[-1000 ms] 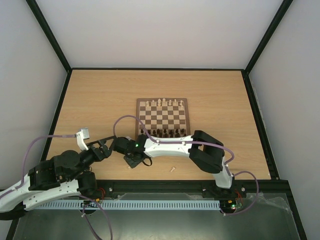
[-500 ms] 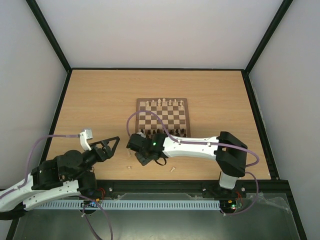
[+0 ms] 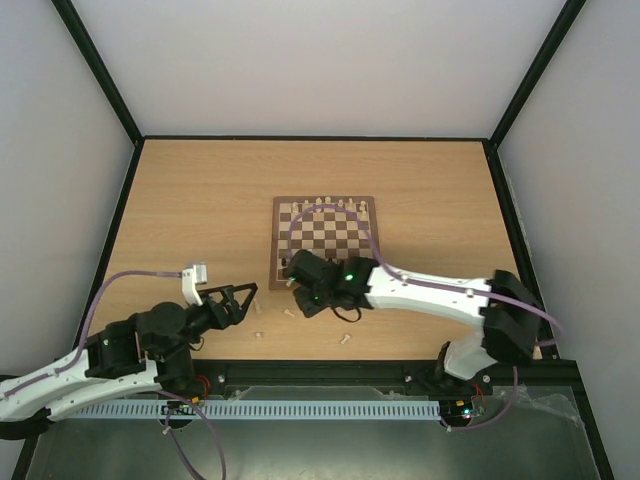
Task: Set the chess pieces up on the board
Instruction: Pick up the chess piece at the center of the board.
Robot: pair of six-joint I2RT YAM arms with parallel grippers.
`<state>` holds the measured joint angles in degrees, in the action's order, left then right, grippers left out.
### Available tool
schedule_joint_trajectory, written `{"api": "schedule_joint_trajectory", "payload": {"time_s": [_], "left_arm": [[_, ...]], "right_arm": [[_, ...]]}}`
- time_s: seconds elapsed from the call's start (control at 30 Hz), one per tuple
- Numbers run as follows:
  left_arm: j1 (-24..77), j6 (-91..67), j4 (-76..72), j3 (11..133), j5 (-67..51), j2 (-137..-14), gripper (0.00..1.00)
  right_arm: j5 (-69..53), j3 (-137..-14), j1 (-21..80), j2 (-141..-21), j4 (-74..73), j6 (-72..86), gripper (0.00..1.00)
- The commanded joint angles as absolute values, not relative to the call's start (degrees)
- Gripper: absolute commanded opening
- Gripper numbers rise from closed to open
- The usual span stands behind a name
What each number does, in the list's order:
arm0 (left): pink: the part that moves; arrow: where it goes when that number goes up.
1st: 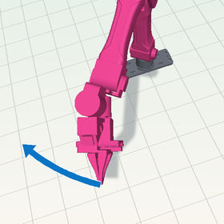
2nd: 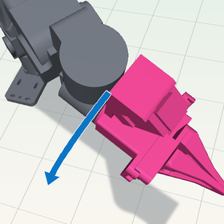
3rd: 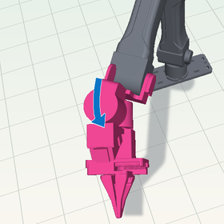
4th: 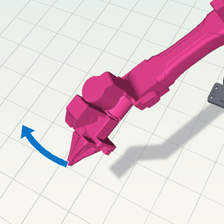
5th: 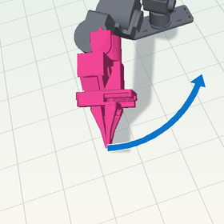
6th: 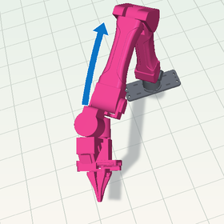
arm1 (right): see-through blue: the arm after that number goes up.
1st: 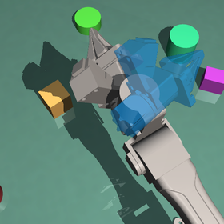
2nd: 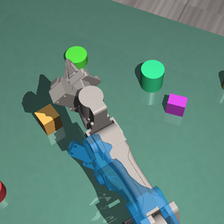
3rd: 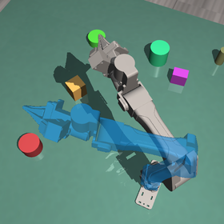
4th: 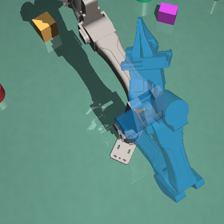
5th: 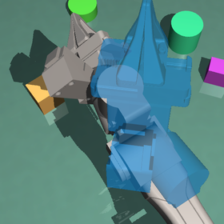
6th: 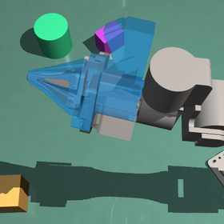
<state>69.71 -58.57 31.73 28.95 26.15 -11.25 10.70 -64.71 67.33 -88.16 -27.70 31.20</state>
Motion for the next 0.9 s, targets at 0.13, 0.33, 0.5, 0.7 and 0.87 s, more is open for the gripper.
{"api": "schedule_joint_trajectory", "payload": {"time_s": [0.13, 0.33, 0.5, 0.7, 0.87], "left_arm": [[69.6, -52.1, 7.3, 16.5, 9.7, -5.3, 1.0], [69.4, -51.3, -5.4, 12.7, 2.3, -7.2, 0.99], [69.1, -53.7, -18.4, 9.6, -2.4, -9.8, 0.97], [67.0, -57.4, -28.7, 8.3, -8.2, -12.1, 0.9], [65.0, -60.9, -33.6, 7.3, -11.5, -12.4, 0.86]], "right_arm": [[-5.5, -52.2, 55.8, -64.0, -19.6, 33.1, 0.11], [-19.3, -46.2, 49.8, -49.3, -12.4, 36.9, 0.11], [-27.4, -43.0, 49.1, -44.4, -4.9, 42.1, 0.1], [-35.5, -39.8, 49.0, -41.7, 5.2, 47.7, 0.1], [-39.6, -37.8, 49.0, -40.5, 11.2, 52.1, 0.1]]}}
